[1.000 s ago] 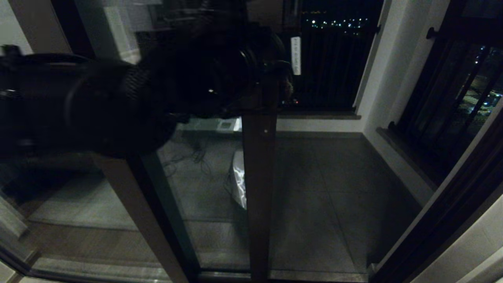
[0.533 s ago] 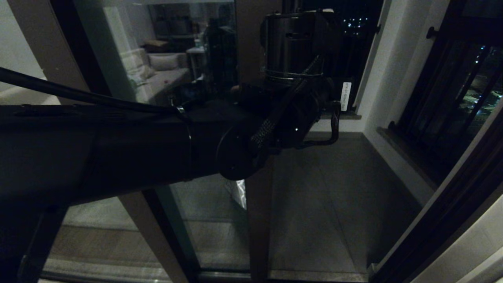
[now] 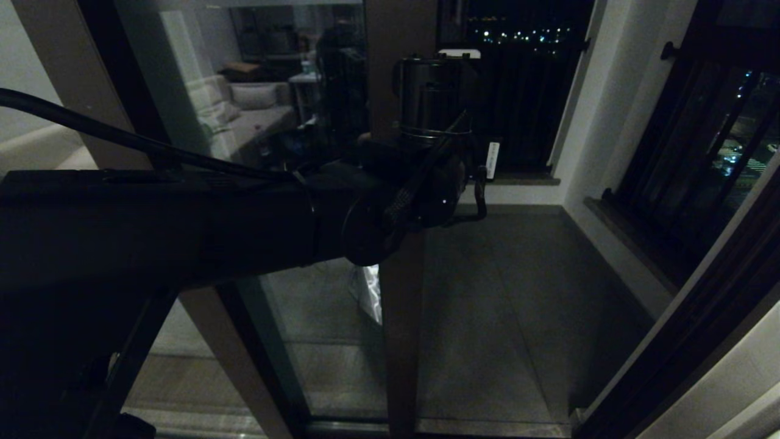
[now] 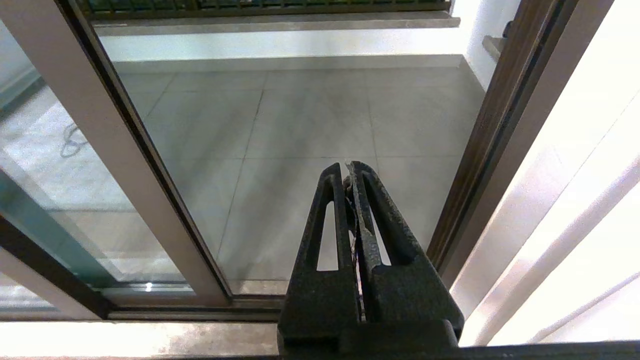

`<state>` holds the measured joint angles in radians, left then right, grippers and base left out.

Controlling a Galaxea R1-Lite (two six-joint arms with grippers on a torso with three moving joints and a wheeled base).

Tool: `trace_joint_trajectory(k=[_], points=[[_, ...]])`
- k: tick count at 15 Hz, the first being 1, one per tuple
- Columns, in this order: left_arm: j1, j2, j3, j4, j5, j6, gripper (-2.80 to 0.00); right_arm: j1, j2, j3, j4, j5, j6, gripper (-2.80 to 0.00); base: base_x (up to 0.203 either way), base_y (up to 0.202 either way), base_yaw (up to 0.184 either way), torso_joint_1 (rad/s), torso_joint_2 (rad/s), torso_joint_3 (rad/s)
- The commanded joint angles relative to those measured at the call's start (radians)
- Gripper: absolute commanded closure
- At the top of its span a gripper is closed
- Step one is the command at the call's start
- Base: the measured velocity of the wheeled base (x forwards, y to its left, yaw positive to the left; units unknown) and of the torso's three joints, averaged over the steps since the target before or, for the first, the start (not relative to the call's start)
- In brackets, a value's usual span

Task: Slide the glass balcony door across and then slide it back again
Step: Open the slid door

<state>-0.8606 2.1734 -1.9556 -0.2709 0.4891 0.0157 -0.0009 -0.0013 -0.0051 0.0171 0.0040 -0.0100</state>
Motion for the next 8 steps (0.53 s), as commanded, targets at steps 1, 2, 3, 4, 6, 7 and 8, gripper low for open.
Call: trace_joint_trajectory(k=[1, 2, 3, 4, 6, 7, 8], points=[[0.019, -0.001, 0.0, -0.004, 0.002, 0.0, 0.0, -0.001, 0.001, -0.001, 0.0, 0.001, -0.001, 0.0, 0.0, 0.0, 0.0, 0.0, 0.0, 0.0], [0.022, 0.0, 0.0, -0.004, 0.003, 0.0, 0.0, 0.001, 0.001, 0.0, 0.0, 0.001, -0.001, 0.0, 0.0, 0.0, 0.0, 0.0, 0.0, 0.0], [0.023, 0.0, 0.0, -0.004, 0.003, 0.0, 0.0, -0.001, 0.001, 0.0, 0.0, 0.001, -0.001, 0.0, 0.0, 0.0, 0.0, 0.0, 0.0, 0.0], [0.027, 0.0, 0.0, -0.002, 0.003, 0.001, 0.0, 0.001, 0.001, 0.0, 0.0, 0.001, -0.001, 0.0, 0.0, 0.0, 0.0, 0.0, 0.0, 0.0], [0.037, 0.0, 0.003, -0.004, 0.019, 0.01, 0.0, -0.001, 0.001, 0.001, 0.0, 0.001, -0.001, 0.0, 0.0, 0.0, 0.0, 0.0, 0.0, 0.0], [0.038, -0.001, 0.003, -0.004, 0.026, 0.012, 0.0, 0.0, 0.001, 0.0, 0.0, 0.001, -0.001, 0.0, 0.0, 0.0, 0.0, 0.0, 0.0, 0.0], [0.038, -0.001, 0.007, -0.004, 0.029, 0.012, 0.0, -0.001, 0.001, -0.001, 0.0, 0.001, 0.001, 0.0, 0.0, 0.0, 0.0, 0.0, 0.0, 0.0]])
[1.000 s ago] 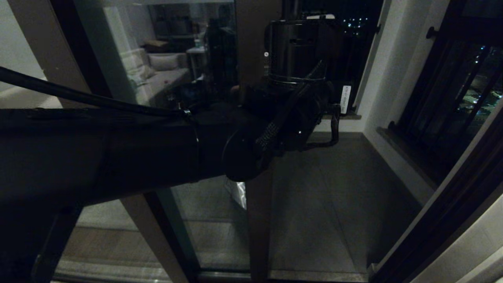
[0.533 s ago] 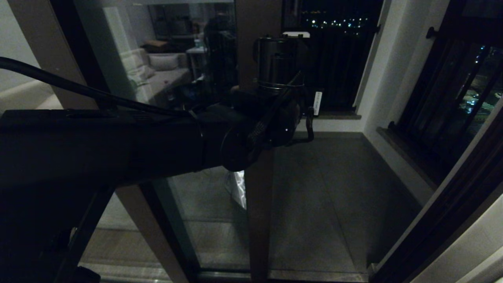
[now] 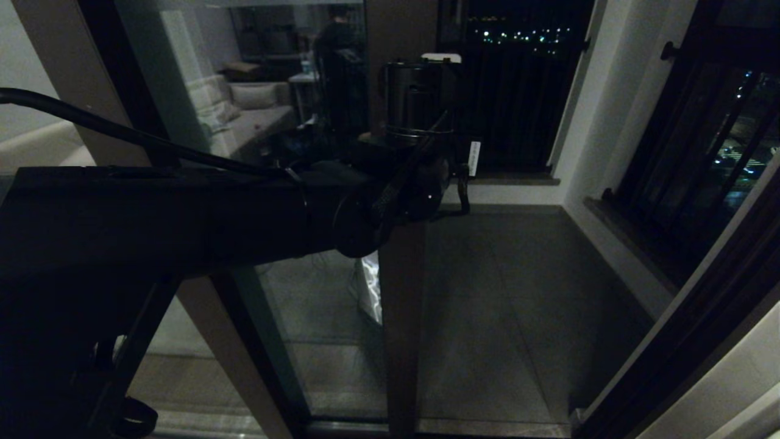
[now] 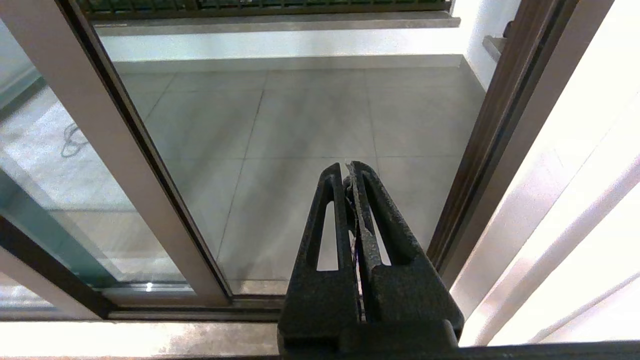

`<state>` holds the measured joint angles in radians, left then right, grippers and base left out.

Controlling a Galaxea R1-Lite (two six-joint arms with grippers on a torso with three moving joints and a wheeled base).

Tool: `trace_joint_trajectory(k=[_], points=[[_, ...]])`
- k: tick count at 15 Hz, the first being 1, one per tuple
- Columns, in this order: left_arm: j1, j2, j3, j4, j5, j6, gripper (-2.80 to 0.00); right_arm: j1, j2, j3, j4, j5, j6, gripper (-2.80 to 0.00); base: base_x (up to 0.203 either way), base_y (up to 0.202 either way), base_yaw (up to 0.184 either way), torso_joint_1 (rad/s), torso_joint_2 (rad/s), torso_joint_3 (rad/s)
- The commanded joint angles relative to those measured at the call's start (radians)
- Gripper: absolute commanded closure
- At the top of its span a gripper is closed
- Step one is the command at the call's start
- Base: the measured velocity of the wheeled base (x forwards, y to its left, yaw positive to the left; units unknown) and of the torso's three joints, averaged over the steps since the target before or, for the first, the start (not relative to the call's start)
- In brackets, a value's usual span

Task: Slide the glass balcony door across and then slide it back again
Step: Open the slid door

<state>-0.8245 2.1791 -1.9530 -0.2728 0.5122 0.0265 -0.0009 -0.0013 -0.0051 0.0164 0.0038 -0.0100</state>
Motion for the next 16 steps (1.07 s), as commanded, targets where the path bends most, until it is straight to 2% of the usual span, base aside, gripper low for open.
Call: trace_joint_trajectory(k=[1, 9, 16], points=[[0.002, -0.01, 0.007, -0.002, 0.009, 0.001, 0.0, 0.0, 0.001, 0.0, 0.0, 0.001, -0.001, 0.0, 0.0, 0.0, 0.0, 0.0, 0.0, 0.0], [0.013, -0.039, 0.067, -0.008, 0.029, 0.0, 0.0, -0.001, 0.001, -0.001, 0.0, 0.001, -0.001, 0.0, 0.0, 0.0, 0.0, 0.0, 0.0, 0.0], [0.039, -0.051, 0.071, -0.003, 0.029, 0.003, 0.0, 0.001, 0.001, -0.001, 0.0, 0.001, -0.001, 0.0, 0.0, 0.0, 0.0, 0.0, 0.0, 0.0]])
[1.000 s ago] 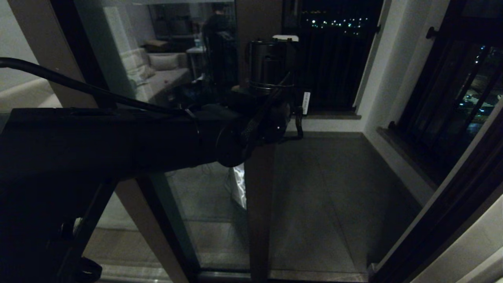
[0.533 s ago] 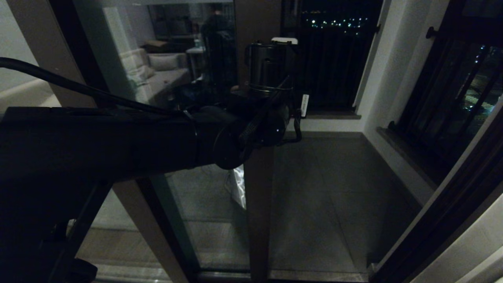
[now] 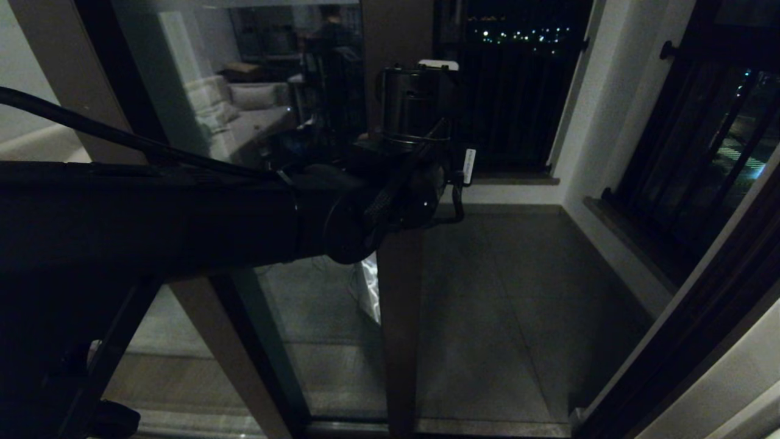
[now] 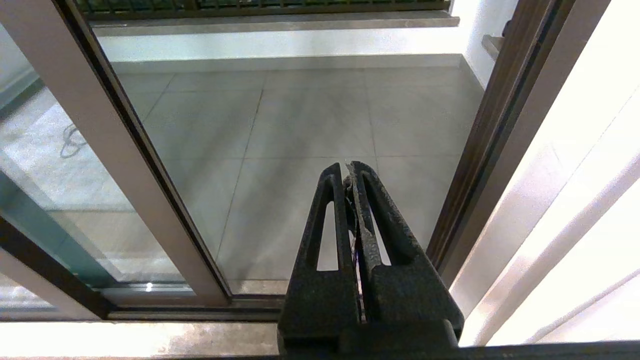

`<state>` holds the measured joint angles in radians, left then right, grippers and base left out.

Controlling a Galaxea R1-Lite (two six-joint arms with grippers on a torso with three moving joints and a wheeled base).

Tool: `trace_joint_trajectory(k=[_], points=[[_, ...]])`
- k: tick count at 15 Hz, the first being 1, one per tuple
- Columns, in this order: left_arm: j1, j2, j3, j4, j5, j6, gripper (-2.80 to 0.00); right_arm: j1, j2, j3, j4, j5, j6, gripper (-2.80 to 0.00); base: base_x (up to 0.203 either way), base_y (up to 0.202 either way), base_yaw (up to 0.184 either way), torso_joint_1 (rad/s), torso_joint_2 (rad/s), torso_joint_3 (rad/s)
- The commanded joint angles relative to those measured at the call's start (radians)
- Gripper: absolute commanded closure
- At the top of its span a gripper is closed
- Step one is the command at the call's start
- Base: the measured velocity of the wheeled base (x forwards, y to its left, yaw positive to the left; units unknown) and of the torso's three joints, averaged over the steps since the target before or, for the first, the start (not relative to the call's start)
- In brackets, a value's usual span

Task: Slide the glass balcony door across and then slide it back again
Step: Open the slid door

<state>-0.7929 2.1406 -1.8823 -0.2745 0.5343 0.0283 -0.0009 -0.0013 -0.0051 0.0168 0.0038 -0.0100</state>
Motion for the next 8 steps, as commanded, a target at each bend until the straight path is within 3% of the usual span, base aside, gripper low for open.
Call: trace_joint_trajectory(k=[1, 8], points=[[0.012, -0.015, 0.0, 0.0, 0.007, 0.003, 0.0, 0.001, 0.001, 0.001, 0.0, 0.001, 0.0, 0.0, 0.0, 0.0, 0.0, 0.0, 0.0, 0.0], [0.037, -0.022, 0.0, 0.0, 0.007, 0.024, 0.0, -0.001, 0.001, 0.001, 0.0, 0.001, 0.001, 0.0, 0.0, 0.0, 0.0, 0.0, 0.0, 0.0]])
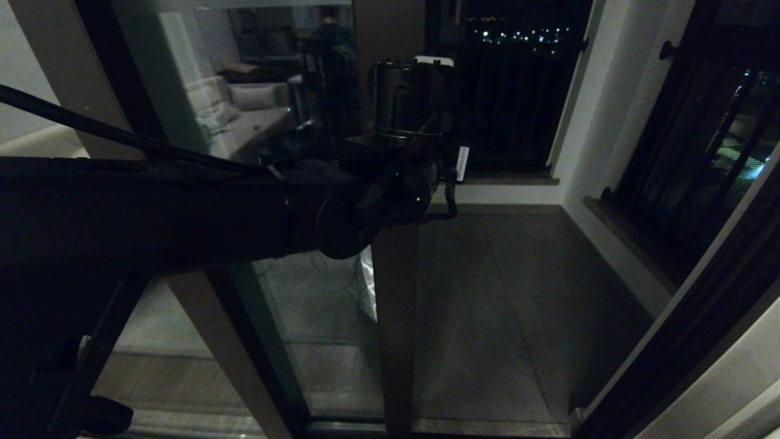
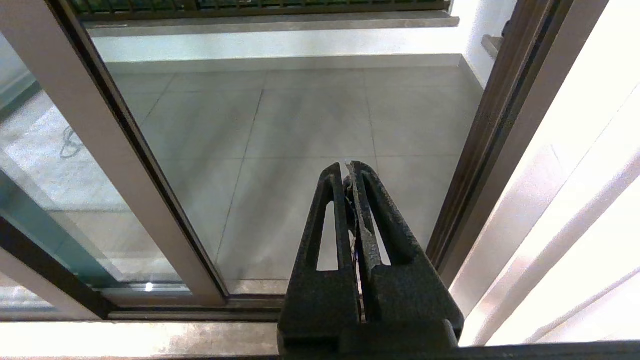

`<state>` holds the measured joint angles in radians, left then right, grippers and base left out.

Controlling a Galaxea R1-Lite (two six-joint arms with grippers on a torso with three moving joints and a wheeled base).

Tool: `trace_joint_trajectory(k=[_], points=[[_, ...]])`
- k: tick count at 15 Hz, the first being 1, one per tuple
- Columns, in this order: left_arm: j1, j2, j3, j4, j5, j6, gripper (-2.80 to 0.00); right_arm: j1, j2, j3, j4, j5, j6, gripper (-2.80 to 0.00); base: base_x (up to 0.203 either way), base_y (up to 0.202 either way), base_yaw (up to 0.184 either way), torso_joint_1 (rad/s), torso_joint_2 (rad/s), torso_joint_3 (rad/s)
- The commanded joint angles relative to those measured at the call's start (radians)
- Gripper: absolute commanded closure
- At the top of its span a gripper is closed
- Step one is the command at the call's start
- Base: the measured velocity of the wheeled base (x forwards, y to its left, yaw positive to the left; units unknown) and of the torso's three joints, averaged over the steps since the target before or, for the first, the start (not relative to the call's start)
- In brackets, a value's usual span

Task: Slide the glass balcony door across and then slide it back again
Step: Open the slid door

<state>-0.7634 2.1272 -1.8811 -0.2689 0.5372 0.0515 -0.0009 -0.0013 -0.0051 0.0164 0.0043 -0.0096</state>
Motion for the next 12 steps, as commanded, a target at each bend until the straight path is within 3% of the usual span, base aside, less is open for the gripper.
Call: trace_joint_trajectory(k=[1, 6, 12], points=[[0.013, -0.009, -0.001, -0.006, 0.004, 0.001, 0.0, 0.001, 0.001, 0.0, 0.0, 0.0, -0.001, 0.0, 0.0, 0.0, 0.0, 0.0, 0.0, 0.0], [0.027, -0.021, 0.009, -0.006, 0.004, 0.001, 0.0, 0.0, 0.001, -0.001, 0.0, 0.0, -0.001, 0.0, 0.0, 0.0, 0.0, 0.0, 0.0, 0.0], [0.049, -0.105, 0.153, -0.015, 0.001, -0.002, 0.0, 0.001, 0.001, -0.001, 0.0, 0.0, -0.001, 0.0, 0.0, 0.0, 0.0, 0.0, 0.0, 0.0]])
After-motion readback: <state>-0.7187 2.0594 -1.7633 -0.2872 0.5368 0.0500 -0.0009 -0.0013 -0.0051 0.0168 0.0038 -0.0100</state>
